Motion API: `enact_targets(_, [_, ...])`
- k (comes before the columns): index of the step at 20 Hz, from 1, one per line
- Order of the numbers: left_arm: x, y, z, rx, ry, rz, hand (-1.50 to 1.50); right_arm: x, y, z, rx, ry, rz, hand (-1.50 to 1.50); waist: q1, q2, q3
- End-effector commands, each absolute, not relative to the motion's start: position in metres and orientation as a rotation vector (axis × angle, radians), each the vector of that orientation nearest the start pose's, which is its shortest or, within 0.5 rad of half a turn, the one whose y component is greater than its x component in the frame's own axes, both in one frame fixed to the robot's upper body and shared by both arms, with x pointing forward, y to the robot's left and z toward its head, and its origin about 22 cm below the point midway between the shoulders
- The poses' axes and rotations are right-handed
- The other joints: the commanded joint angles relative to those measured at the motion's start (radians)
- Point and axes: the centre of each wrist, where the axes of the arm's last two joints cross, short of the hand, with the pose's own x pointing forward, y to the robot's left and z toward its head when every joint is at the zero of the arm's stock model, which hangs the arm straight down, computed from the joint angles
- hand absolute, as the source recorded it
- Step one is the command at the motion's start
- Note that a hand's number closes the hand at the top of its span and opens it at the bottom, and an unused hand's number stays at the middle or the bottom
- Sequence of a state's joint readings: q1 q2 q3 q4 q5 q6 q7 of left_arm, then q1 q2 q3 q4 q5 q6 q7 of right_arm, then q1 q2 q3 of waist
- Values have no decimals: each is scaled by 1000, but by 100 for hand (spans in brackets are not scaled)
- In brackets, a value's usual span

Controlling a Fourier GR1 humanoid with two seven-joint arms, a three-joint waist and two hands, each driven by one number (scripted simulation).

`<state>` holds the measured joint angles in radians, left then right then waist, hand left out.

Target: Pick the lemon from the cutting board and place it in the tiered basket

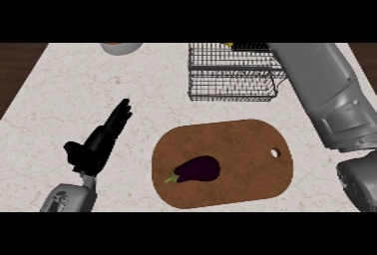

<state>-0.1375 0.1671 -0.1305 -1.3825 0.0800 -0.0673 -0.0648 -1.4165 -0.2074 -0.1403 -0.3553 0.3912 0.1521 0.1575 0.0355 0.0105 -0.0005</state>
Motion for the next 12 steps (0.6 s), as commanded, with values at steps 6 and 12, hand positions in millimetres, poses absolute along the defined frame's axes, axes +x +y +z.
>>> enact_targets(6, [271,223,-9,-88,-1542,-256,0,482,-125,219,-38,-1225,539,-150,-5,-3,0])
enact_targets(12, [275,226,-3,-95,-1542,-255,0,485,-166,236,-153,-1391,341,-150,-9,-3,1])
